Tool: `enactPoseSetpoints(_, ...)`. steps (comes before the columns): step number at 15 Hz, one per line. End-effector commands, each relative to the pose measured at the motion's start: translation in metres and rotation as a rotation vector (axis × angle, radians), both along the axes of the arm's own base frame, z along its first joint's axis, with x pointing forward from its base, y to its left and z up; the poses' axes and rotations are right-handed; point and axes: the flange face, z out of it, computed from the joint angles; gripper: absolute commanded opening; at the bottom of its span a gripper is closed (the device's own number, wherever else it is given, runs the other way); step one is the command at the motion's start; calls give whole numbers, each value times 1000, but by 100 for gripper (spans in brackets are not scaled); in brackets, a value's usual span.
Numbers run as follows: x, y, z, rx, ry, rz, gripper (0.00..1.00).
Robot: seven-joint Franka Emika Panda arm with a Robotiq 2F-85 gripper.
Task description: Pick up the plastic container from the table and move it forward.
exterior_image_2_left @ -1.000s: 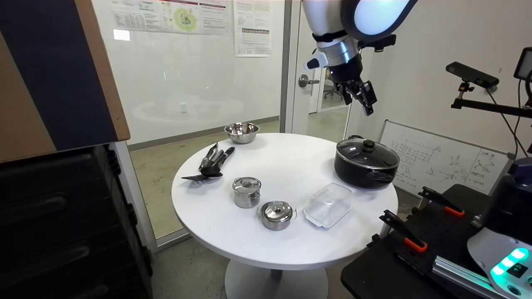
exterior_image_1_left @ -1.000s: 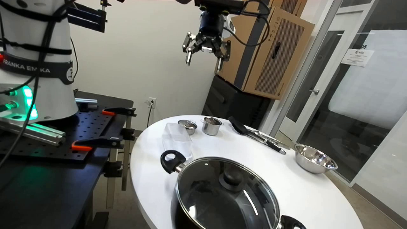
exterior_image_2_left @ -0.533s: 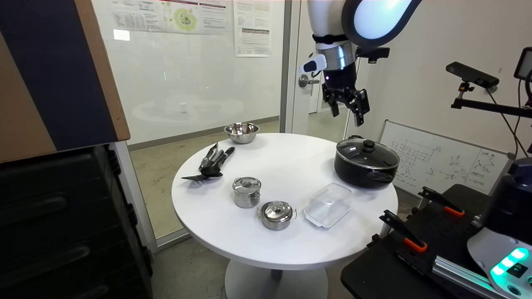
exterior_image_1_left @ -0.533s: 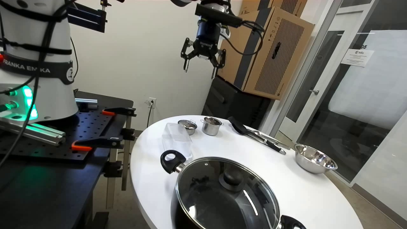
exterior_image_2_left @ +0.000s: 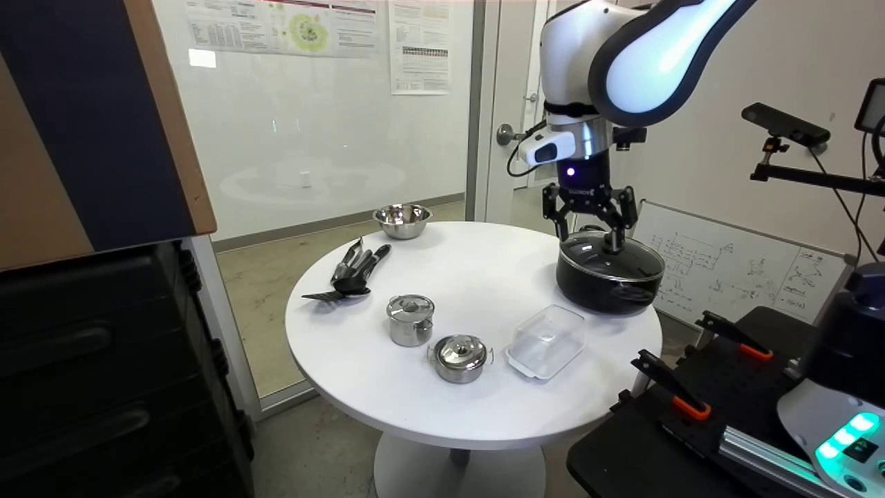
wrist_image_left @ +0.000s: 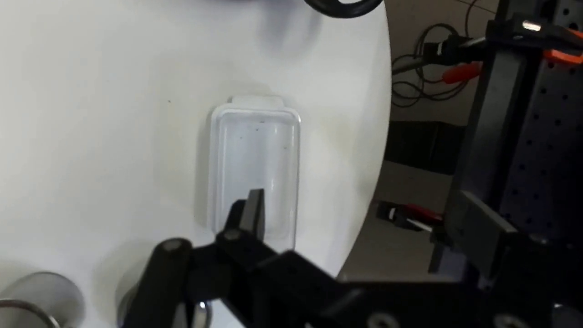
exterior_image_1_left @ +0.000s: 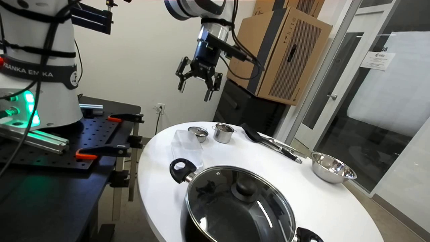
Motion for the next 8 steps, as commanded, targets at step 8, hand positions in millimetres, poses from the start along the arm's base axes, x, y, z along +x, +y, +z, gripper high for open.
enactPoseSetpoints(8,-27,-2,-46,6,177,204,100)
